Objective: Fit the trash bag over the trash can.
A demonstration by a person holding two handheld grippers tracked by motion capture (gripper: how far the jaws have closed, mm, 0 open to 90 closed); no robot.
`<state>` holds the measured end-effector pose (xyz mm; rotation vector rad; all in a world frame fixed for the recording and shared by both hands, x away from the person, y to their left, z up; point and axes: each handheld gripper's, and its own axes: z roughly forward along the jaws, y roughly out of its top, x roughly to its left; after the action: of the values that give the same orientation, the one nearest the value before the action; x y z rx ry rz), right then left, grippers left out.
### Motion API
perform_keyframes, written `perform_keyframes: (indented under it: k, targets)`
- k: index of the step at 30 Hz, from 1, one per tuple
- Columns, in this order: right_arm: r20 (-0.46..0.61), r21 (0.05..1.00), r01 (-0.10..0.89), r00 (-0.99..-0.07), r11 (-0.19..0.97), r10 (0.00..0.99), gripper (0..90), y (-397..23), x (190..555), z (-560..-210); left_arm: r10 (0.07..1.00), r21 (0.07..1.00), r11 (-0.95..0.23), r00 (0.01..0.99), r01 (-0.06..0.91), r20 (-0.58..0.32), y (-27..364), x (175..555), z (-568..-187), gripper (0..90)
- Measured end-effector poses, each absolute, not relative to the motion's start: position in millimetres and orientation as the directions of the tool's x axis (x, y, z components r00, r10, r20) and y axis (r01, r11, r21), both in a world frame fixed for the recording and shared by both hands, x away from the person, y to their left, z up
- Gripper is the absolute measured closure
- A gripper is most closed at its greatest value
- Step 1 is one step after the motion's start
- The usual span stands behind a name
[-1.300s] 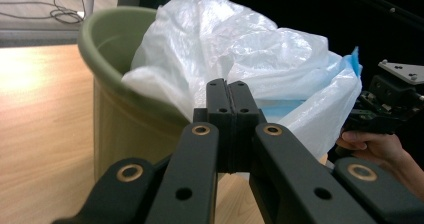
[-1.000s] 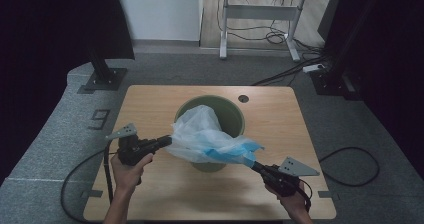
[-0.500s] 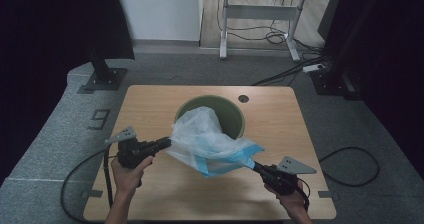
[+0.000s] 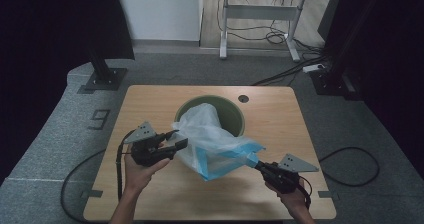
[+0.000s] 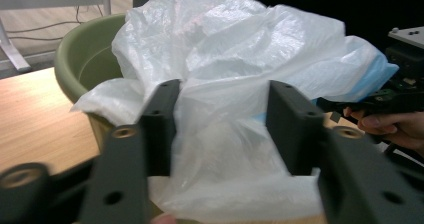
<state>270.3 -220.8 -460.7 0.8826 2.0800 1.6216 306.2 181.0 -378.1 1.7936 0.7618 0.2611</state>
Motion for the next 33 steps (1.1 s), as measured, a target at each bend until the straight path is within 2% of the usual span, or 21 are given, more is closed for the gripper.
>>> perform_keyframes:
  k: [1, 3, 7, 12, 22, 33]
  targets:
    - [0.094, 0.956, 0.254, -0.74, 0.148, 0.666, 88.9, -221, 270, -460, 0.605, 0.904, -0.181, 0.768, 0.387, -0.208, 180, 309, -377, 64.5]
    - [0.094, 0.956, 0.255, -0.74, 0.149, 0.666, 88.9, -222, 271, -460, 0.59, 0.891, -0.186, 0.772, 0.415, -0.237, 178, 313, -376, 76.3]
    - [0.091, 0.952, 0.262, -0.739, 0.159, 0.668, 88.9, -222, 271, -460, 0.607, 0.893, -0.177, 0.76, 0.415, -0.233, 175, 317, -373, 89.1]
    - [0.062, 0.95, 0.253, -0.726, 0.182, 0.685, 89.0, -223, 271, -461, 0.628, 0.901, -0.136, 0.739, 0.412, -0.243, 181, 321, -367, 89.8]
    - [0.08, 0.945, 0.275, -0.722, 0.178, 0.688, 88.9, -224, 272, -470, 0.632, 0.893, -0.062, 0.71, 0.445, -0.31, 212, 317, -379, 89.8]
    - [0.097, 0.93, 0.311, -0.723, 0.197, 0.684, 88.9, -220, 274, -483, 0.646, 0.886, -0.046, 0.69, 0.461, -0.326, 221, 314, -392, 89.8]
